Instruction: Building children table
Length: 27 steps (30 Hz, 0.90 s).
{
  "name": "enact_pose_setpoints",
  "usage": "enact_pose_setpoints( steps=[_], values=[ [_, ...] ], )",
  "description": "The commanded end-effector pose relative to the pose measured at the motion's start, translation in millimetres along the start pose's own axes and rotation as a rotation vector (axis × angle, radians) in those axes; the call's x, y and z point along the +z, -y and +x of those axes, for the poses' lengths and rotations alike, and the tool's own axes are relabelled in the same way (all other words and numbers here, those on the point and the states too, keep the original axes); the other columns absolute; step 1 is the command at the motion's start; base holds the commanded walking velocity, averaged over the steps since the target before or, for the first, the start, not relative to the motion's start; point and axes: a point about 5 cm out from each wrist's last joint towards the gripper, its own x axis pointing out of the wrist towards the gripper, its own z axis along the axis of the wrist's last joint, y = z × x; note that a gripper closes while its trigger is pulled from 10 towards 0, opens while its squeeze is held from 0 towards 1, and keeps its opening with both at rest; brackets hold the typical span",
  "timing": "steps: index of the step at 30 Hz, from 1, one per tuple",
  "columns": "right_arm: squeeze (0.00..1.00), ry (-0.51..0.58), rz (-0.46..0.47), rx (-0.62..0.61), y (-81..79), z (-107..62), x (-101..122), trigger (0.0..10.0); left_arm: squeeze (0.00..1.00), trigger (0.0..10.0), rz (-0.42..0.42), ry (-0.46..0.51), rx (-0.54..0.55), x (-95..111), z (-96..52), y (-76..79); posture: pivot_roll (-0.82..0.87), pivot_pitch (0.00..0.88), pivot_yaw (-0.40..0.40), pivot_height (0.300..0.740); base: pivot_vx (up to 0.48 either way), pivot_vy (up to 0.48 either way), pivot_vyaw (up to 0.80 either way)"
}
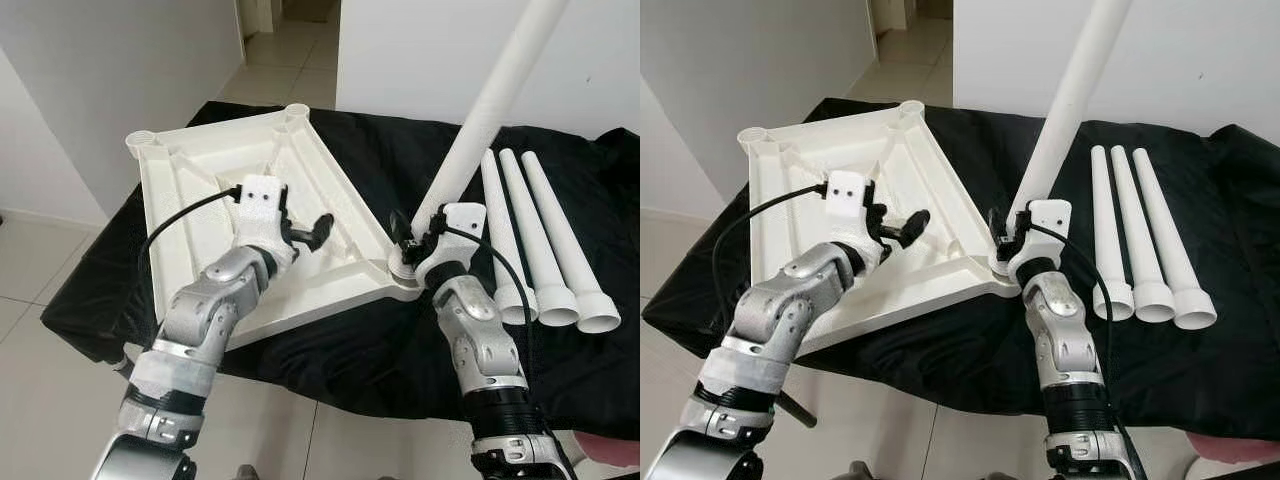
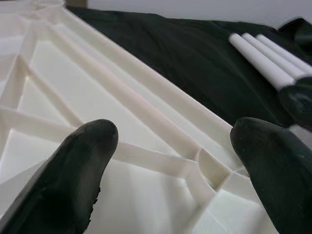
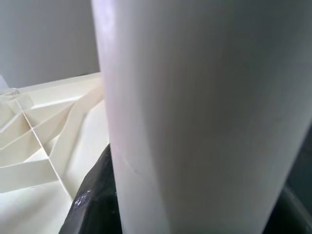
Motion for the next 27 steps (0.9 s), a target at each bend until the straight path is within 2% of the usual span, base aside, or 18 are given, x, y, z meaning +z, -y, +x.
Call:
enact_pose_setpoints(
  steps=[1, 4, 12, 16, 19, 21, 27],
  values=[
    [0.0, 0.002, -0.001, -0.009, 2.0, -3.5, -4.7, 10.0, 0.0, 10.0, 0.058, -0.011, -0.181, -4.1, -3.1, 12.8, -0.04, 0.0, 0.027, 0.74, 0.0, 0.0, 0.0],
    [0.0, -0.02, -0.029, -0.023, 4.5, -5.6, -11.9, 10.0, 0.0, 10.0, 0.083, -0.014, -0.186, -5.1, -3.1, 14.4, -0.05, 0.0, 0.028, 0.74, 0.0, 0.0, 0.0],
    [0.0, -0.057, -0.01, -0.023, 7.3, -10.0, -25.1, 10.0, 0.0, 10.0, 0.143, -0.025, -0.22, -3.8, -2.9, 17.4, -0.05, 0.0, 0.023, 0.74, 0.0, 0.0, 0.0],
    [0.0, -0.069, -0.061, -0.014, 8.1, -10.4, -29.9, 10.0, 0.0, 10.0, 0.165, -0.029, -0.255, -8.0, -6.0, 23.9, -0.04, 0.0, 0.007, 0.74, 0.0, 0.0, 0.0],
    [0.0, -0.075, -0.095, 0.003, 7.6, -9.4, -31.3, 10.0, 0.0, 10.0, 0.162, -0.042, -0.251, -11.9, -7.1, 24.6, -0.04, 0.0, 0.001, 0.74, 0.0, 0.0, 0.0],
    [0.0, -0.085, -0.157, 0.029, 7.1, -9.2, -33.0, 10.0, 0.0, 10.0, 0.168, -0.048, -0.256, -14.6, -8.7, 26.4, -0.04, 0.0, -0.007, 0.74, 0.0, 0.0, 0.0],
    [0.0, -0.107, -0.224, 0.08, 5.7, -10.9, -38.7, 10.0, 0.0, 10.0, 0.171, -0.041, -0.244, -14.0, -9.0, 26.6, -0.03, 0.0, -0.017, 0.74, 0.0, 0.0, 0.0]
  ],
)
